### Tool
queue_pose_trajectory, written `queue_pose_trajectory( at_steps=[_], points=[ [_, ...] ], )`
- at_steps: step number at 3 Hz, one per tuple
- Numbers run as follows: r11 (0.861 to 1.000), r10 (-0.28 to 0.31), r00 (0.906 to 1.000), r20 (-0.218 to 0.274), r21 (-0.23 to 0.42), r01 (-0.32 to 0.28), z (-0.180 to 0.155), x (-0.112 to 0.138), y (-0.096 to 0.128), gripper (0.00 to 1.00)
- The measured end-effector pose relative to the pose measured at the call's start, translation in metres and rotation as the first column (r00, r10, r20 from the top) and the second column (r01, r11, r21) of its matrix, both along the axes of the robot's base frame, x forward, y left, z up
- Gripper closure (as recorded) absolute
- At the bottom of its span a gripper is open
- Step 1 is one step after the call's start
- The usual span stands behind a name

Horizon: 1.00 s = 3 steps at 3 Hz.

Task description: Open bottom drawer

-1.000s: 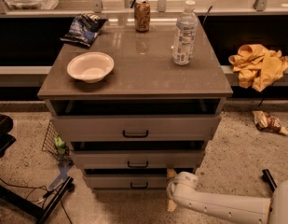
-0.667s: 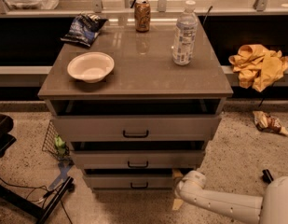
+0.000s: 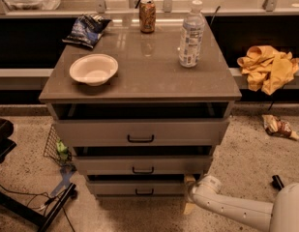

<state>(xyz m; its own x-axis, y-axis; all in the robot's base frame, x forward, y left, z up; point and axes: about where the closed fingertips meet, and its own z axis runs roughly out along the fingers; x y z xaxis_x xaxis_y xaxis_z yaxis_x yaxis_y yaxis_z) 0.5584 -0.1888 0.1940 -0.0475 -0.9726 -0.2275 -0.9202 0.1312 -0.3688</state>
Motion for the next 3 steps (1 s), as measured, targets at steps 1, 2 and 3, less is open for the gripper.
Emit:
queue_pose_trajectory(
  at_steps=[1, 2, 3],
  points=[
    [1.0, 0.001, 1.0, -0.009, 0.012, -0.001, -0.004, -0.002, 0.002, 0.0],
    [0.999, 0.01, 0.9992, -0.039, 0.045, -0.008, -0.017, -0.006, 0.007, 0.17],
    [0.998, 0.0, 0.9985, -0.055, 0.061, 0.004, -0.018, -0.009, 0.009, 0.41]
  ],
)
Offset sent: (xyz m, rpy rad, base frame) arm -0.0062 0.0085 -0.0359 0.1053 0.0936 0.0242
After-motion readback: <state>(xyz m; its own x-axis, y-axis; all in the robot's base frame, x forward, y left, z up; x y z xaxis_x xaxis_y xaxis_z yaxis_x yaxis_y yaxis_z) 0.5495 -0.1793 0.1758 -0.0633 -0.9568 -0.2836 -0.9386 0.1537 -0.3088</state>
